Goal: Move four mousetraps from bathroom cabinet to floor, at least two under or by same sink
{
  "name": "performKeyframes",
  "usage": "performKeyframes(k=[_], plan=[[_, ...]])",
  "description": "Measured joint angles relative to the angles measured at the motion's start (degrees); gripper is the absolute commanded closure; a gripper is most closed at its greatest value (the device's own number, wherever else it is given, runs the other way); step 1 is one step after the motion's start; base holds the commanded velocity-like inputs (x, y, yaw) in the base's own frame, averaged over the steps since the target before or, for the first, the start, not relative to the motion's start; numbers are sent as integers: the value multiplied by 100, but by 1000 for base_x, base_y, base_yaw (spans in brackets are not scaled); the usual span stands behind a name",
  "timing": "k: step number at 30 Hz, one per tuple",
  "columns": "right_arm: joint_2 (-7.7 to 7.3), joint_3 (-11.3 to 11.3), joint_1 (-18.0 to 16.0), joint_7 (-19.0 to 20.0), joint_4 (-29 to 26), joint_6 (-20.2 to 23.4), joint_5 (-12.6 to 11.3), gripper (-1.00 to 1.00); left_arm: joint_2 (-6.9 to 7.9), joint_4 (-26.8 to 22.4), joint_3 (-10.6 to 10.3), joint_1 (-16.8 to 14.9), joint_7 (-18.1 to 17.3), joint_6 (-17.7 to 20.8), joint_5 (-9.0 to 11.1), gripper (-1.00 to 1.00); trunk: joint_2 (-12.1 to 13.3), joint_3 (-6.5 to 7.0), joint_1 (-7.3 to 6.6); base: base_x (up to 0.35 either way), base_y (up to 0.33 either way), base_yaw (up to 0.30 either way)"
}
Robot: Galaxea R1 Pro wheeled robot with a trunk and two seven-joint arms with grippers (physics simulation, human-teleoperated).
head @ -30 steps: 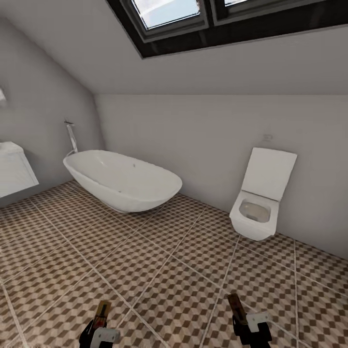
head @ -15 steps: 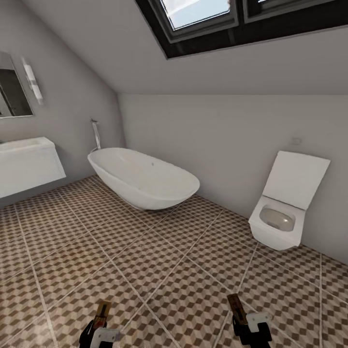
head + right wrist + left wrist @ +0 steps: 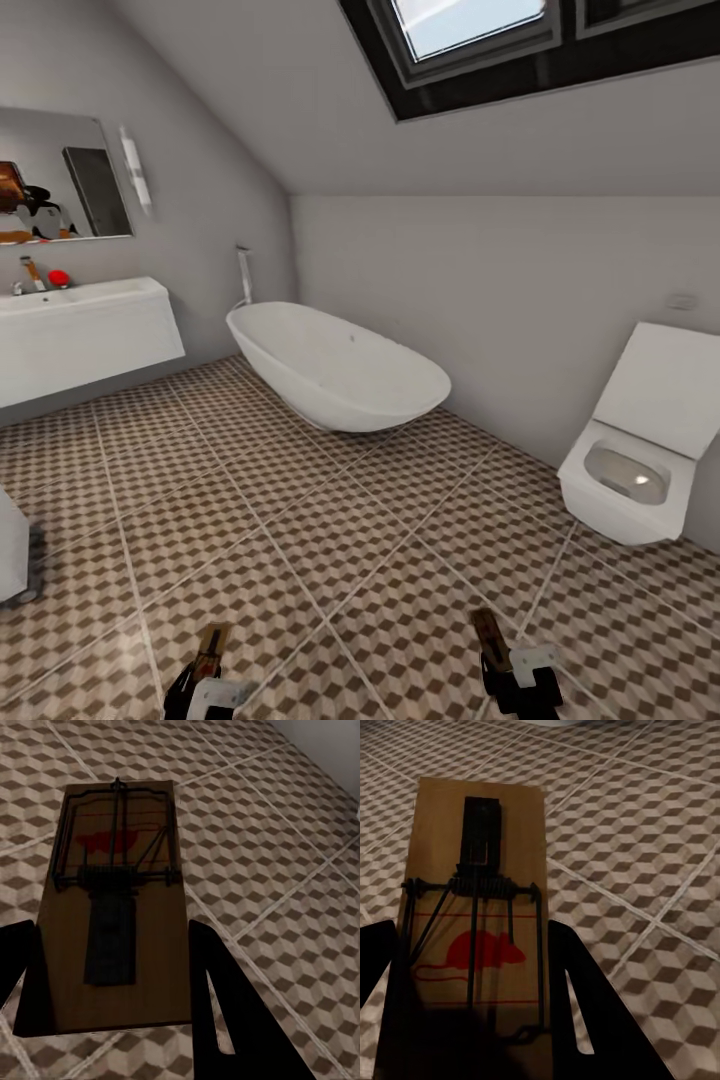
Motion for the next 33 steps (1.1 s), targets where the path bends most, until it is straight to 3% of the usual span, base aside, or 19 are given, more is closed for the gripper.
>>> performKeyframes(k=[24,33], plan=[[0,0,0,1,0,-1,0,100,0,0,0,0,0,2,0,100,0,0,0,1,0,255],[0,0,0,1,-1,0,0,100,0,-1,1,0,1,3,-1,100,0,0,-2,140,-41,255]])
